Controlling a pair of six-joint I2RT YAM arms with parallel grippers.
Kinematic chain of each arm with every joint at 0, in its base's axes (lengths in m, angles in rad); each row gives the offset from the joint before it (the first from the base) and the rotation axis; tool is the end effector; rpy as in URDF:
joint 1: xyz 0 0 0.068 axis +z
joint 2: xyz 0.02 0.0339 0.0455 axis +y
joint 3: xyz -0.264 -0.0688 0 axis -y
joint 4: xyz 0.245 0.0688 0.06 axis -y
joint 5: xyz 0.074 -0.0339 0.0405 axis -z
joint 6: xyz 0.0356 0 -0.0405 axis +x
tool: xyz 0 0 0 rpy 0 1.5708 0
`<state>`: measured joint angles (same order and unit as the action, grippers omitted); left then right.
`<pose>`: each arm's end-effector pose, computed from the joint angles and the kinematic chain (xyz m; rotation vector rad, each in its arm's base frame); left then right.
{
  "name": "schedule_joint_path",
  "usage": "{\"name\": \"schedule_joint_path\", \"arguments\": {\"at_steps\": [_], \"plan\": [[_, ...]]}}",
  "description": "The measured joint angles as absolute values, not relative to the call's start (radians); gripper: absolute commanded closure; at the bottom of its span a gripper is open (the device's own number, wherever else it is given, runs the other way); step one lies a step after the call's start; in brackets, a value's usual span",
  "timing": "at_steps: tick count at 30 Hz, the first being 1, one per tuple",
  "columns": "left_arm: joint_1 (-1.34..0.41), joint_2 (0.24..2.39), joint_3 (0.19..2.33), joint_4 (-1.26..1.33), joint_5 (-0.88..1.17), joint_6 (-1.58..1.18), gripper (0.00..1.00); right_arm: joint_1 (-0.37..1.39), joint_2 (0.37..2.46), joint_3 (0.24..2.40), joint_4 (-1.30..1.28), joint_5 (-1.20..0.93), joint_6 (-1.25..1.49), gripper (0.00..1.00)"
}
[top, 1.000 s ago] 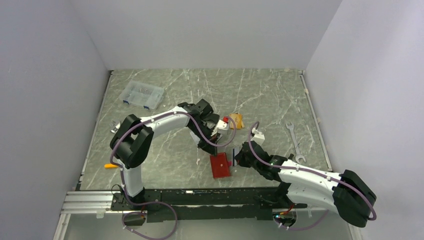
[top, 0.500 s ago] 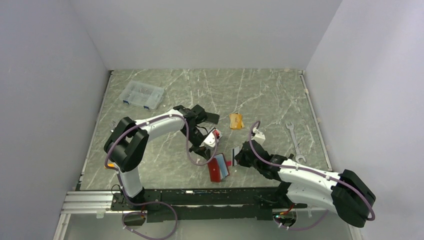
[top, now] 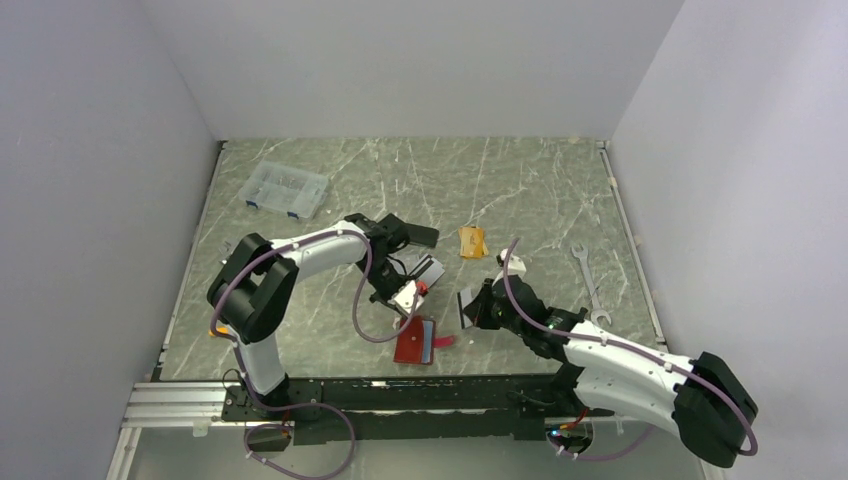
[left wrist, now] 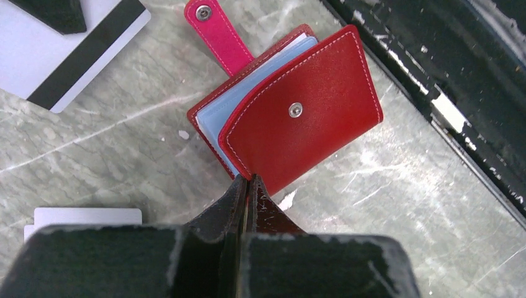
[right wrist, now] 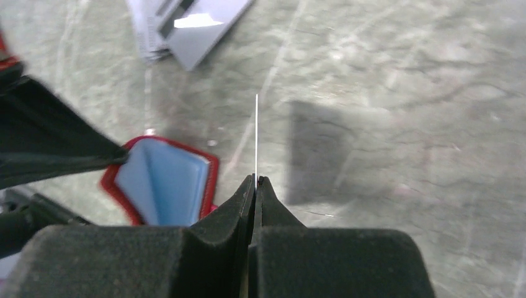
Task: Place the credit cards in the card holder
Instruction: Open the card holder at the center of the board.
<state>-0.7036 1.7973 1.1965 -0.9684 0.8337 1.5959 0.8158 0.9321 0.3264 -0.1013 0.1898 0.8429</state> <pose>0.2235 -0.2242 0.1838 2.3645 1.0579 -1.0338 0.1290 0.1272 0.1645 0.1348 2.3460 0.6471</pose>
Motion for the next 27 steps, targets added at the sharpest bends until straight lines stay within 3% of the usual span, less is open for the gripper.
{"name": "schedule_joint_path", "arguments": {"at_steps": [4, 16, 27], "plan": [[-0.68, 1.797, 1.193, -0.969, 0.817, 1.622, 1.0, 0.816, 0.908, 0.33, -0.021, 0.101, 0.788, 1.0], [-0.646, 1.797, 1.193, -0.972, 0.869, 1.63, 1.0, 0.764, 1.088, 0.414, 0.109, -0.182, 0.702, 1.0], [-0.632, 1.79, 1.193, -0.984, 0.894, 1.641, 1.0, 0.716, 1.167, 0.415, 0.114, -0.396, 0.68, 1.0]]}}
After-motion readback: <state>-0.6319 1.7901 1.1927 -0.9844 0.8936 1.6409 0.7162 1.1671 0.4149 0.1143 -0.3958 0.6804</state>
